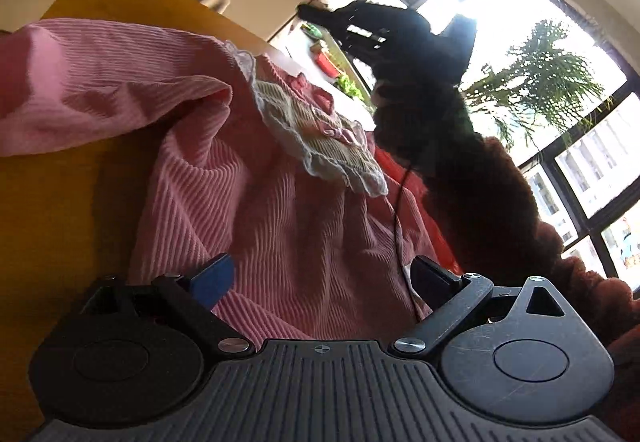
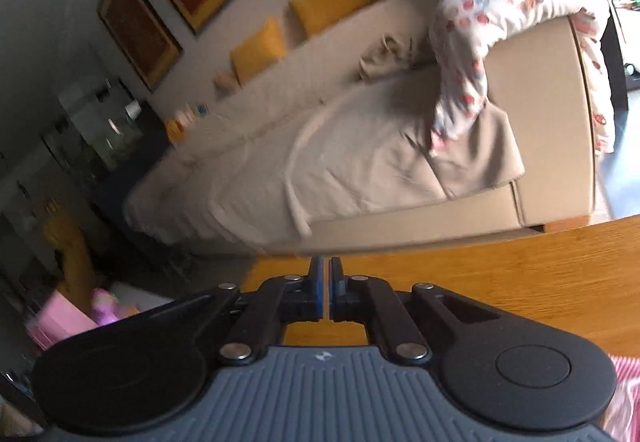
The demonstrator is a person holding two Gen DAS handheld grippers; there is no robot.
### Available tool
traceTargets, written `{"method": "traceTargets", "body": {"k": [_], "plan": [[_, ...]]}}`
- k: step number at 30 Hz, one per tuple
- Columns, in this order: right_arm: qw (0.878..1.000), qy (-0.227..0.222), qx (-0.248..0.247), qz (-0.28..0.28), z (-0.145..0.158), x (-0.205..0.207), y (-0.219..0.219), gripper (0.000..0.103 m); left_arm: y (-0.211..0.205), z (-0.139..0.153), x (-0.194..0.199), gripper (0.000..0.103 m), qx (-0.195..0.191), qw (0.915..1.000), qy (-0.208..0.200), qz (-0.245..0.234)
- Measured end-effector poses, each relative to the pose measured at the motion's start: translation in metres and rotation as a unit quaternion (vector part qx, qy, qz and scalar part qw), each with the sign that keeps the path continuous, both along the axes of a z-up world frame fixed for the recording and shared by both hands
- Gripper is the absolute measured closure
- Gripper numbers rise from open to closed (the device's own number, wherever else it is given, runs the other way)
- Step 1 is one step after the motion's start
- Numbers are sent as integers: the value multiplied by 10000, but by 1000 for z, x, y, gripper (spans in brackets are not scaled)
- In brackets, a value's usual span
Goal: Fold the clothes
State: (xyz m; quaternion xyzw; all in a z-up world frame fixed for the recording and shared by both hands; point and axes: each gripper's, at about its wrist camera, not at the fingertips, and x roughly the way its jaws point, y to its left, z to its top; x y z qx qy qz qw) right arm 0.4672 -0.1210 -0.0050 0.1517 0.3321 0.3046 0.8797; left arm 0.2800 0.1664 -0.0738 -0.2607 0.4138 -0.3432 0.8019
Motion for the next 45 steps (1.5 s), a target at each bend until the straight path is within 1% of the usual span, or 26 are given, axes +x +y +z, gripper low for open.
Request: {"method": "traceTargets", "body": {"k": [3, 6, 8, 9, 10, 12, 14, 15, 17, 19, 20, 22, 24, 25, 26, 28, 30, 32, 33, 34, 36, 38, 39, 40, 41, 45], "plan": [[9972, -256, -697, 90, -2, -9, -1, 98, 0, 5, -2, 5, 107, 9999, -38, -3], [9900, -600, -1276, 65, 3, -37, -28, 98, -2, 23, -4, 6, 390, 9985, -390, 72], [9755, -967, -1976, -20, 7, -58, -42, 91, -10, 42, -1, 12, 789, 9932, -851, 62], [9671, -1059, -2312, -26, 7, -66, -48, 90, -19, 52, 7, 19, 1026, 9888, -1080, -51], [9657, -957, -2415, -33, 7, -68, -54, 89, -27, 62, 14, 25, 1262, 9832, -1307, -163], [9642, -701, -2555, -52, 8, -71, -66, 87, -45, 82, 28, 28, 1729, 9684, -1757, -388], [9687, -478, -2433, -123, 8, -69, -72, 78, -64, 92, 51, 29, 2173, 9540, -2003, -501], [9715, -445, -2321, -158, 9, -67, -72, 75, -75, 92, 63, 32, 2437, 9439, -2149, -584], [9751, -396, -2172, -216, 5, -63, -67, 69, -99, 89, 84, 33, 3056, 9131, -2562, -848], [9735, -404, -2231, -296, 0, -57, -61, 68, -121, 84, 105, 33, 3605, 8800, -2885, -1118], [9732, -488, -2235, -234, -1, -58, -60, 68, -127, 79, 113, 34, 3746, 8715, -2900, -1269], [9723, -680, -2235, -80, -3, -61, -58, 68, -137, 70, 126, 35, 3915, 8599, -2876, -1572], [9708, -871, -2233, 73, -5, -63, -57, 68, -141, 62, 131, 35, 3997, 8553, -2822, -1707], [9747, -807, -2056, 337, -5, -65, -55, 68, -139, 58, 132, 35, 3981, 8583, -2763, -1689], [9781, -719, -1852, 627, -5, -67, -53, 68, -133, 56, 130, 35, 3882, 8686, -2643, -1578], [9794, -633, -1619, 1028, -6, -69, -41, 68, -113, 55, 123, 35, 3535, 8971, -2310, -1297], [9820, -497, -1340, 1237, -8, -64, -27, 68, -87, 58, 107, 31, 2958, 9305, -1892, -1039], [9858, -182, -1149, 1213, -15, -45, -15, 68, -60, 59, 86, 24, 2256, 9604, -1430, -790], [9871, -22, -1058, 1197, -19, -35, -9, 68, -47, 58, 75, 21, 1882, 9726, -1193, -665], [9882, 137, -967, 1181, -22, -25, -3, 68, -35, 56, 64, 18, 1540, 9818, -972, -545], [9873, 363, -1035, 1151, -36, -10, 8, 68, -14, 53, 42, 14, 1048, 9918, -659, -308], [9874, 323, -892, 1268, -39, -14, 14, 70, -1, 50, 23, 10, 964, 9931, -657, -112], [9869, 339, -819, 1351, -38, -18, 17, 76, 5, 49, 14, 8, 963, 9930, -685, -20], [9862, 355, -746, 1433, -38, -22, 19, 89, 10, 47, 6, 8, 963, 9929, -702, 60], [9861, 218, -806, 1435, -32, -31, 20, 100, 15, 45, 2, 8, 951, 9930, -696, 119], [9873, -634, -809, 1207, 12, -60, 15, 100, 26, 34, 1, 8, 730, 9955, -572, 196]]}}
